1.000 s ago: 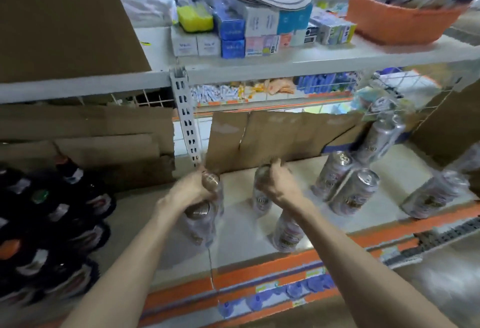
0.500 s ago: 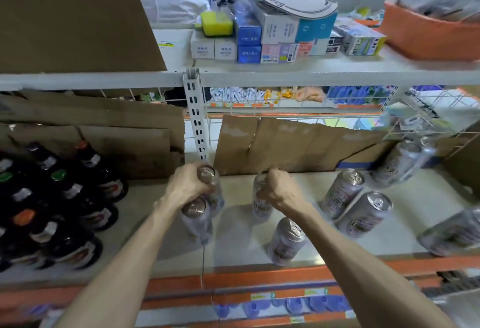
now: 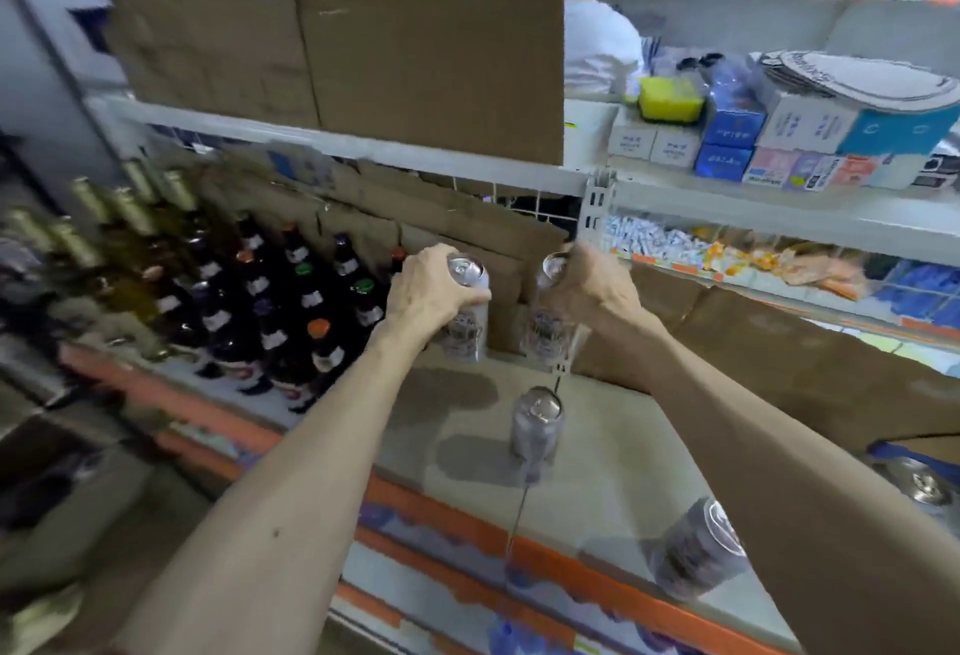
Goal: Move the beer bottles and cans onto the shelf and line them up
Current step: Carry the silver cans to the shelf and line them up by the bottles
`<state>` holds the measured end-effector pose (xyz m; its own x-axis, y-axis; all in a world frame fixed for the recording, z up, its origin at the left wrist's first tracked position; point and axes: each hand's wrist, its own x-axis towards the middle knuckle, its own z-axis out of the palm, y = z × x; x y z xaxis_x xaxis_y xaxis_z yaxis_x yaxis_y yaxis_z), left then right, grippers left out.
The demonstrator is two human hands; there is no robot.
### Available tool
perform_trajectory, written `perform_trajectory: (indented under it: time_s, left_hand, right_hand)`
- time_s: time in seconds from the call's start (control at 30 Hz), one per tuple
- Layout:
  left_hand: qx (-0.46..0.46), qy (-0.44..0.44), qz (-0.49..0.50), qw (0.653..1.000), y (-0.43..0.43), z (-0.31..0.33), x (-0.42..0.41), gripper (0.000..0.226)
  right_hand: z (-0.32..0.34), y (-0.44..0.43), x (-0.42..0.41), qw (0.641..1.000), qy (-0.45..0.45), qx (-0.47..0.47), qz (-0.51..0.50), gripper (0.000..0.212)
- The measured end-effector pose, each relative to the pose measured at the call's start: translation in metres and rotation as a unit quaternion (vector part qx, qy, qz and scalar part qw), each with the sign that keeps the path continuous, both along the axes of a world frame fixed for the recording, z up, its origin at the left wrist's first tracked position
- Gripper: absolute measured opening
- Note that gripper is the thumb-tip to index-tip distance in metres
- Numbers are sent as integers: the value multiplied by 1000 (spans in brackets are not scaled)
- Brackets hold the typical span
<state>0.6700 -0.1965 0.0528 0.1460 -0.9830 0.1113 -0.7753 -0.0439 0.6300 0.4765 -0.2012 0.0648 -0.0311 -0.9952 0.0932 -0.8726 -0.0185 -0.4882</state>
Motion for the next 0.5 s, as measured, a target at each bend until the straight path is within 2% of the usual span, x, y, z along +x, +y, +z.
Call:
perform_trajectory:
  time_s: [0.27, 0.43, 0.5]
  left_hand:
    - [-6, -2, 29, 1000, 1, 19, 32, 48]
    - [11, 2, 5, 1000, -16, 8, 40, 51]
    - [24, -3, -13, 1000, -28, -1, 40, 50]
  right_hand:
    - [17, 2, 36, 1000, 1, -7, 14, 28]
    - [7, -6, 46, 1000, 5, 13, -3, 29]
    - [-2, -12, 49, 999, 11, 25, -15, 36]
